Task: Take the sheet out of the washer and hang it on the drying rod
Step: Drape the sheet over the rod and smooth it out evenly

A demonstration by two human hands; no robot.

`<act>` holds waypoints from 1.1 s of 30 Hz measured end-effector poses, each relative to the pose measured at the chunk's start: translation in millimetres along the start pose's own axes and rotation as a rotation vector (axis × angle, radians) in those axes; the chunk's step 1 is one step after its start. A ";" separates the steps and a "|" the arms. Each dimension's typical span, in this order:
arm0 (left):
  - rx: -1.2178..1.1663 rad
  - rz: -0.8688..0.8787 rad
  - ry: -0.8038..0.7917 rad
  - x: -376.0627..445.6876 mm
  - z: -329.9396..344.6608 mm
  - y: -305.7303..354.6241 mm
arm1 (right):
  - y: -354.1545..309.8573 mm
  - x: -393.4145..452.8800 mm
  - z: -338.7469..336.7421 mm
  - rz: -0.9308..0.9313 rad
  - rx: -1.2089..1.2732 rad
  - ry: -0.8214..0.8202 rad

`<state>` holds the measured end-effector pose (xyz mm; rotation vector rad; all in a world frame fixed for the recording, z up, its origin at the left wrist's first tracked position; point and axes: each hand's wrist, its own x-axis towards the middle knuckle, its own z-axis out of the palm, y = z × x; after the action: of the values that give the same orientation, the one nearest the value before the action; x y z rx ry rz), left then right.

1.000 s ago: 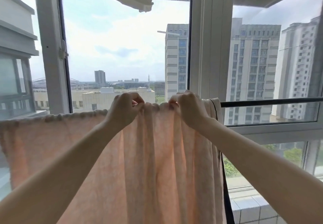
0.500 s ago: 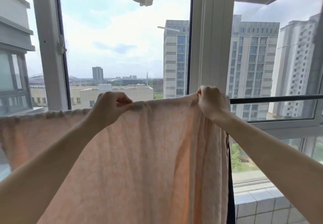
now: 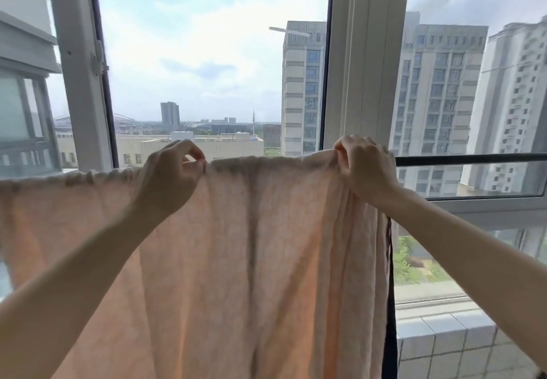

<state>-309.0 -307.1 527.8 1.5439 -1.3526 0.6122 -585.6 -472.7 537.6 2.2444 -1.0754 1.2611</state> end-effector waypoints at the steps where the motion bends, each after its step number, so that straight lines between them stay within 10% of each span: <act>1: 0.010 0.037 -0.007 -0.8 4.0 7.9 | 0.8 -1.8 -0.7 -0.038 0.009 -0.012; 10: 0.120 0.258 -0.109 4.3 78.7 81.6 | 24.1 -11.7 5.4 -0.282 0.018 -0.188; 23: 0.308 -0.041 0.179 2.3 74.8 92.8 | 72.2 -19.2 -2.9 -0.432 0.188 -0.100; 33: 0.337 0.110 -0.211 -3.1 99.3 130.6 | 75.1 -31.8 -6.1 -0.333 0.354 -0.023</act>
<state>-454.1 -383.9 526.9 1.8541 -1.5601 0.7946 -656.0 -503.7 509.7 2.5628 -0.4786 1.3621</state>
